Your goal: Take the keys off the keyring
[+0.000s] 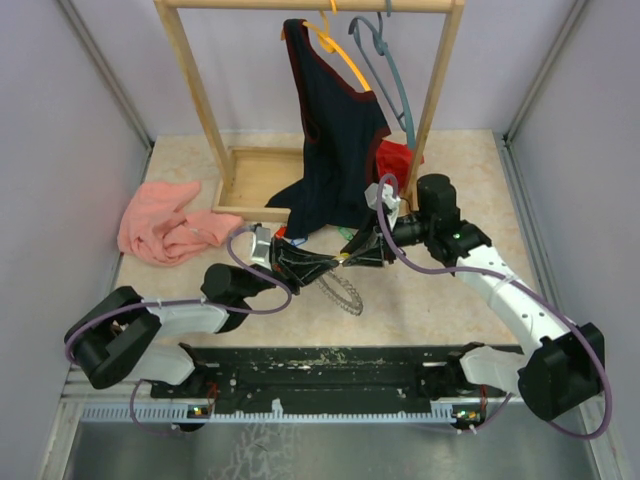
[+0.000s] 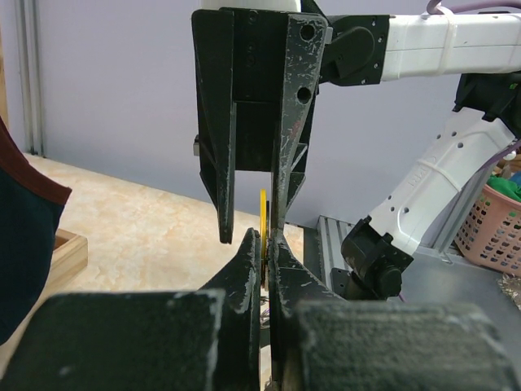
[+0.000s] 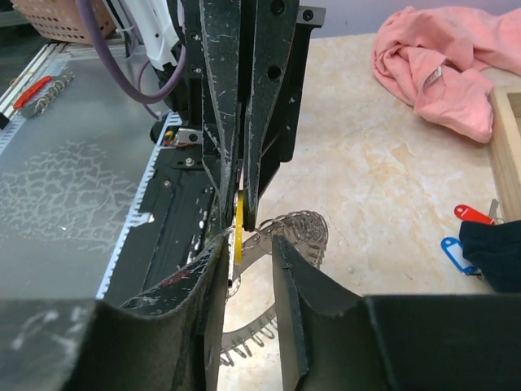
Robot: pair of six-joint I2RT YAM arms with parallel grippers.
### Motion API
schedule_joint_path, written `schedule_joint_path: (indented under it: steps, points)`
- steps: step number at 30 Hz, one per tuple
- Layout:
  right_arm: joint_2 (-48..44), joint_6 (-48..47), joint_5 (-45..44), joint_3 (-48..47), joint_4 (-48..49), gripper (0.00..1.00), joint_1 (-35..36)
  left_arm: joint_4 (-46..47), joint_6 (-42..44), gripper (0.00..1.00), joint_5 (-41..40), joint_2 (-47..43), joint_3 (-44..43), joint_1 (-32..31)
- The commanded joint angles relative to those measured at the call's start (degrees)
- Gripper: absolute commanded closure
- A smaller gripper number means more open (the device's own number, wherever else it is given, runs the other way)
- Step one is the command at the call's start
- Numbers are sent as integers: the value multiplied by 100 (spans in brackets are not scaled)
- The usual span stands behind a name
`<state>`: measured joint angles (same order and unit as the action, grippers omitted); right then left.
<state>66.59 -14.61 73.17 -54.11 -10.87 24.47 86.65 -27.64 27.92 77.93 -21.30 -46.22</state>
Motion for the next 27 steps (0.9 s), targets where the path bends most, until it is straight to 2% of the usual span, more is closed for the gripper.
schedule_joint_path:
  steps: [1, 4, 12, 18, 23, 27]
  points:
    - [22, -250, -50, -263, -98, 79, 61, 819, -52, 100, -56, -83, -106, 17]
    - [10, -314, 13, -302, -169, 100, 66, 818, -54, 100, -50, -76, -105, 23]
    - [-50, -691, -189, -608, -798, 100, 67, 698, 15, 99, 59, -41, -71, 38]
    - [-68, -1024, -481, -847, -1375, 100, 67, 213, 169, 69, 152, -236, -16, 101]
    - [-24, -1191, -619, -954, -1633, 100, 66, -630, 599, 59, 223, -731, 17, 212]
    - [43, -1446, -812, -1090, -1945, 100, 83, -1958, 1250, 47, 663, -1184, -191, 300]
